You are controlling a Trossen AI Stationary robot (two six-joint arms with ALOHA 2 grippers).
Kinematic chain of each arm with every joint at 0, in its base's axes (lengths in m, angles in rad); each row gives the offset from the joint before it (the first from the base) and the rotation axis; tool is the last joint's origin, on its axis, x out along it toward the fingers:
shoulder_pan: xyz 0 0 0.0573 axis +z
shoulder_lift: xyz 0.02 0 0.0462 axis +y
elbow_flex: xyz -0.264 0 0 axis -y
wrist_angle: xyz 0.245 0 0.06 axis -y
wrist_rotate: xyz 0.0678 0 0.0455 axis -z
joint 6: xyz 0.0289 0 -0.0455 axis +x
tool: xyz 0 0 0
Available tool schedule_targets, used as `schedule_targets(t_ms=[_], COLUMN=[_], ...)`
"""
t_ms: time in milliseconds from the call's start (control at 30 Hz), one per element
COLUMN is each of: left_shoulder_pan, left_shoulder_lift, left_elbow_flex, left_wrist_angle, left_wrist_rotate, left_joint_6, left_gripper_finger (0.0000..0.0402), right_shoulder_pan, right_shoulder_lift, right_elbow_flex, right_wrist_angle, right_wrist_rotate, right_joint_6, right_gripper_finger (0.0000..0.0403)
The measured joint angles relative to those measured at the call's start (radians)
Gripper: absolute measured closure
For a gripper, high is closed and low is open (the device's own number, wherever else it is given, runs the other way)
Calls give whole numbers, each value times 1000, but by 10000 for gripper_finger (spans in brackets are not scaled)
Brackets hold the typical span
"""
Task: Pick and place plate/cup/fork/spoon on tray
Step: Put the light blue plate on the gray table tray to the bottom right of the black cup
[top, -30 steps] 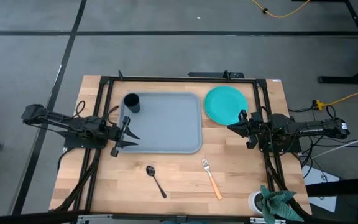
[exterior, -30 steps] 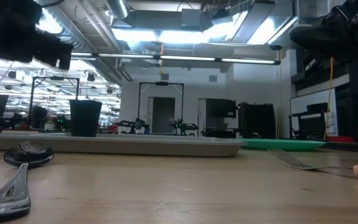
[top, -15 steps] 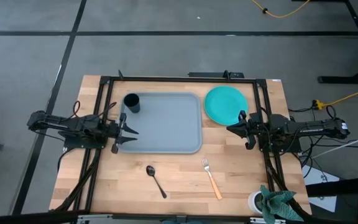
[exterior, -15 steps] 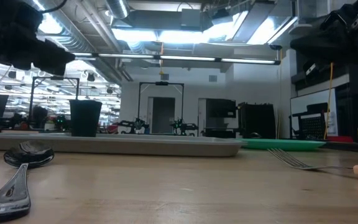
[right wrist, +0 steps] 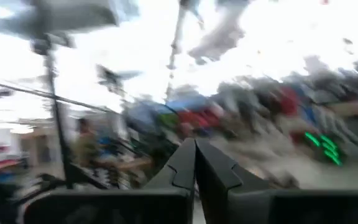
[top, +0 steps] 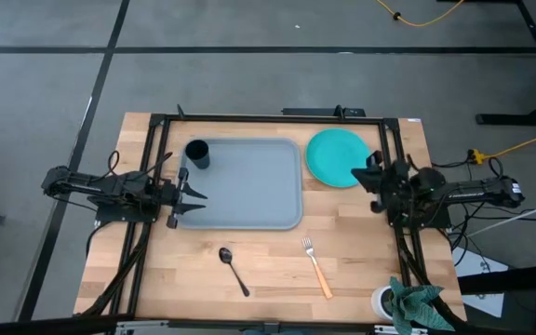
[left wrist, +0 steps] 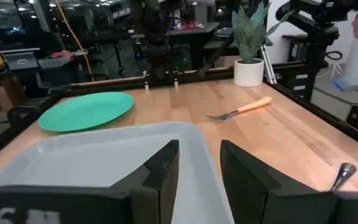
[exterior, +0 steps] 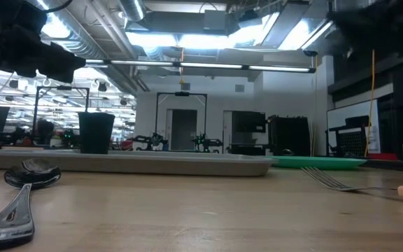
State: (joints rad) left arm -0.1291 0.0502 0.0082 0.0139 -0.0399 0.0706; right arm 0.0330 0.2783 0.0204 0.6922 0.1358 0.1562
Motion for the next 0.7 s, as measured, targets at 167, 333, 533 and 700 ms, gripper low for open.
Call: schedule_targets(t_ms=[167, 333, 533, 700], left_shoulder_pan=[0, 0, 0, 0], left_shoulder_lift=[0, 0, 0, 0], left_elbow_flex=[0, 0, 0, 0], left_wrist_angle=[0, 0, 0, 0], left_wrist_rotate=[0, 0, 0, 0], left_joint_6=[30, -32, -61, -61], left_gripper_finger=[291, 291, 291, 291], right_shoulder_pan=[0, 0, 6, 16], right_shoulder_lift=[91, 220, 306, 361], right_elbow_flex=[107, 263, 353, 351], right_wrist_angle=[-5, -273, -510, -501], right_wrist_rotate=[-45, -14, -17, -15], right_joint_6=[-95, -137, 44, 75], right_gripper_finger=[386, 386, 386, 386])
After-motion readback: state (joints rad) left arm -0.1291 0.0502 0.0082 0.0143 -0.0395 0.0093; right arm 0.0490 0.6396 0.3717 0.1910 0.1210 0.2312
